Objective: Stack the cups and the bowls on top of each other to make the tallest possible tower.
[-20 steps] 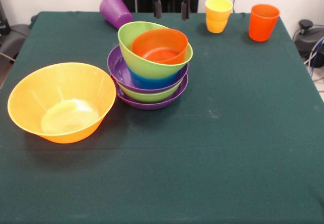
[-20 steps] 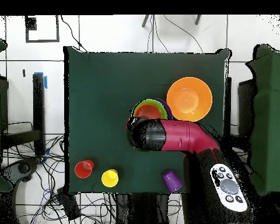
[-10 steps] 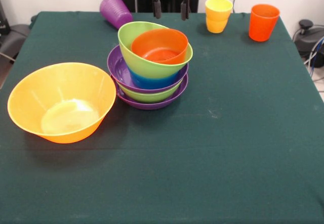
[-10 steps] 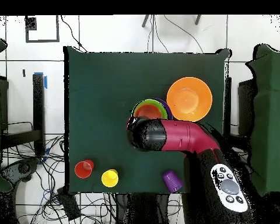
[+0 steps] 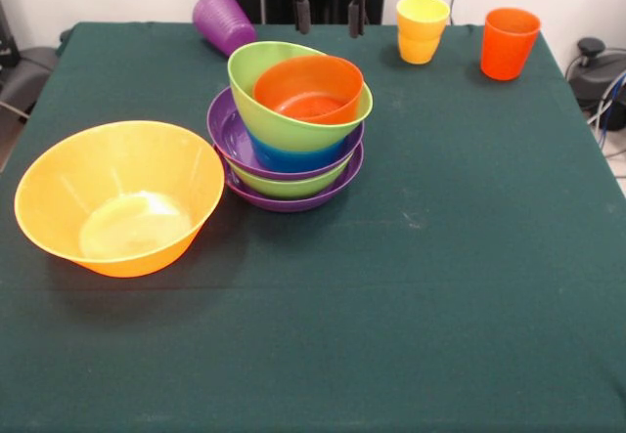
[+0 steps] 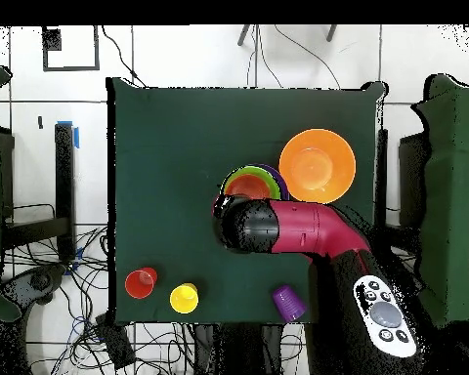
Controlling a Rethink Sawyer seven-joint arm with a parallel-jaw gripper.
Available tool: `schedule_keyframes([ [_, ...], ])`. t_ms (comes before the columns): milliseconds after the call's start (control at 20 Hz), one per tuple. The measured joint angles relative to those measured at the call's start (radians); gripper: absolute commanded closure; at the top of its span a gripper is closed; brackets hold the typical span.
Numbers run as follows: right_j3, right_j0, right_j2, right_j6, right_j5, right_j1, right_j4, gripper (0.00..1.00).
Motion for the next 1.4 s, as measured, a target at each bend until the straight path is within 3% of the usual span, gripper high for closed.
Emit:
schedule_keyframes([
  [900,0.0,-0.004,0.002,0.0,0.012,-0.017,0.0,0.0],
  [1400,-0.048,-0.052,0.016,0.0,0.208,-0.058,0.002,0.0],
])
